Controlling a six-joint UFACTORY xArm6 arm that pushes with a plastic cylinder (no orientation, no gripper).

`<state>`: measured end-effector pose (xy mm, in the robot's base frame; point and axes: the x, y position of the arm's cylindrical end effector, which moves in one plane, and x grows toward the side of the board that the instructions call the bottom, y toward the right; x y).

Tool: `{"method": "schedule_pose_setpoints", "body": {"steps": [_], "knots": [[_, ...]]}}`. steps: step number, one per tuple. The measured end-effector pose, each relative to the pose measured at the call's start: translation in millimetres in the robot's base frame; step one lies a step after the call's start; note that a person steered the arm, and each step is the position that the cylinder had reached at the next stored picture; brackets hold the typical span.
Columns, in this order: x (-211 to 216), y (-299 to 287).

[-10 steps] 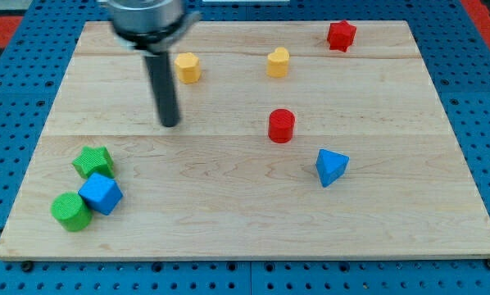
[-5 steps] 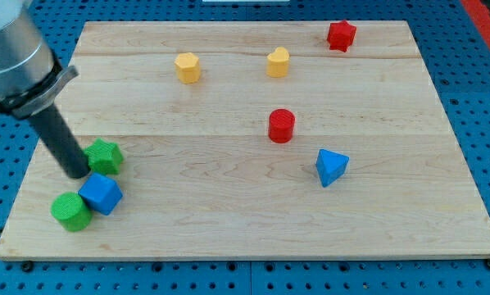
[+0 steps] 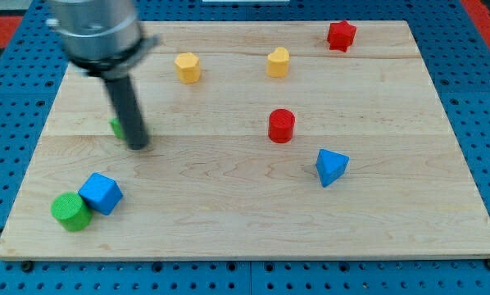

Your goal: Push the green star to the left center

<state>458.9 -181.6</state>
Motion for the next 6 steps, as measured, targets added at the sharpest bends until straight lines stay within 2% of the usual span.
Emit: {"method": "schedule_pose_setpoints", "body": {"steps": [1, 2, 3, 4, 5, 6], "knots": [[-12, 20], [-56, 29], [-7, -6], [-14, -52], [-51, -39], [-64, -2]]}}
